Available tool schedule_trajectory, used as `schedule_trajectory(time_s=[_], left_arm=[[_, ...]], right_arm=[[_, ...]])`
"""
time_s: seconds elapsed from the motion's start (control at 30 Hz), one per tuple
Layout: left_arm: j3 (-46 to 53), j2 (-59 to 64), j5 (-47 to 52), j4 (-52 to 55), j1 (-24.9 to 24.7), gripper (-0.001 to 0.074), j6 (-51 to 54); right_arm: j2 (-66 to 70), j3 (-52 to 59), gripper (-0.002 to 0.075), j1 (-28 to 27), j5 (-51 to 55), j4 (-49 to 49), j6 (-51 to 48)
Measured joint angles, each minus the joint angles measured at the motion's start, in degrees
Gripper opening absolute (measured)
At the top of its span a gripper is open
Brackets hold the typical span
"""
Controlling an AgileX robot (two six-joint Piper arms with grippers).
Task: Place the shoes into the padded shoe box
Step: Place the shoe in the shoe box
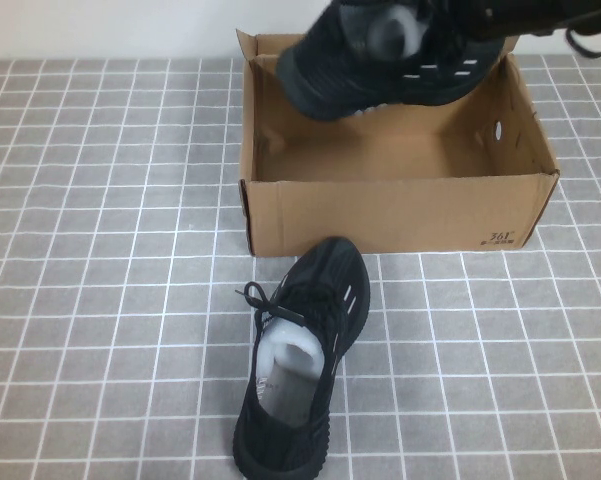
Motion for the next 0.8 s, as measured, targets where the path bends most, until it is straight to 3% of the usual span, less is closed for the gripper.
schedule_trajectory(time_s=[0.8], left_arm=[[0.0, 0.0, 0.0, 0.0, 0.0, -0.0004, 0.0]], right_arm=[[7.65, -0.09, 0.001, -0.19, -13.64, 1.67, 12.05]])
